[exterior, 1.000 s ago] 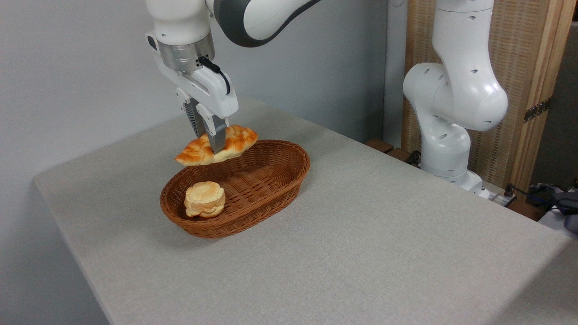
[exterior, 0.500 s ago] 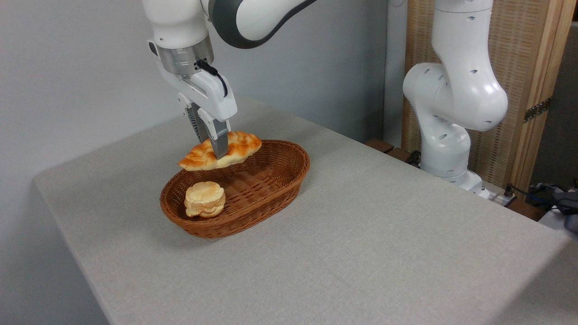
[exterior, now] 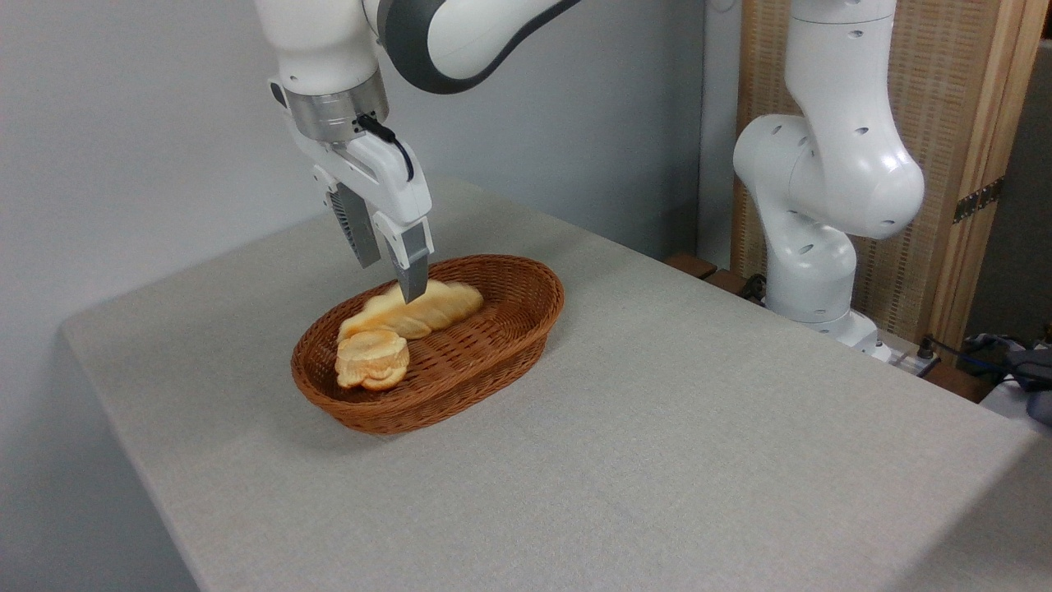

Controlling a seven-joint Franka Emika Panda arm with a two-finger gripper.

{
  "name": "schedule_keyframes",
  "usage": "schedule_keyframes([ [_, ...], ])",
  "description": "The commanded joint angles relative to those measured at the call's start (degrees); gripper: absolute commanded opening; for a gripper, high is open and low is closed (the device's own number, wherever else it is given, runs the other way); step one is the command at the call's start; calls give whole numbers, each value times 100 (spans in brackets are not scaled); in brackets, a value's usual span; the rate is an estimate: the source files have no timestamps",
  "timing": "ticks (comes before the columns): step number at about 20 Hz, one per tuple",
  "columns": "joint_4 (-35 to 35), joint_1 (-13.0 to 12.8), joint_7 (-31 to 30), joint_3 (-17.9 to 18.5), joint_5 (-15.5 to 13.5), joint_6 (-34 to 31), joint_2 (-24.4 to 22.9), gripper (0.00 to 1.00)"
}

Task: Put bread into the basket
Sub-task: 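Lower the loaf into the basket and open the gripper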

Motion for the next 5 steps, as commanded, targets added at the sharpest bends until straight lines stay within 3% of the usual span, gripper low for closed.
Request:
schedule_keyframes([
  [1, 43, 31, -55, -17, 201, -130, -18, 100],
  [5, 43, 40, -38, -8, 534, -60, -18, 100],
])
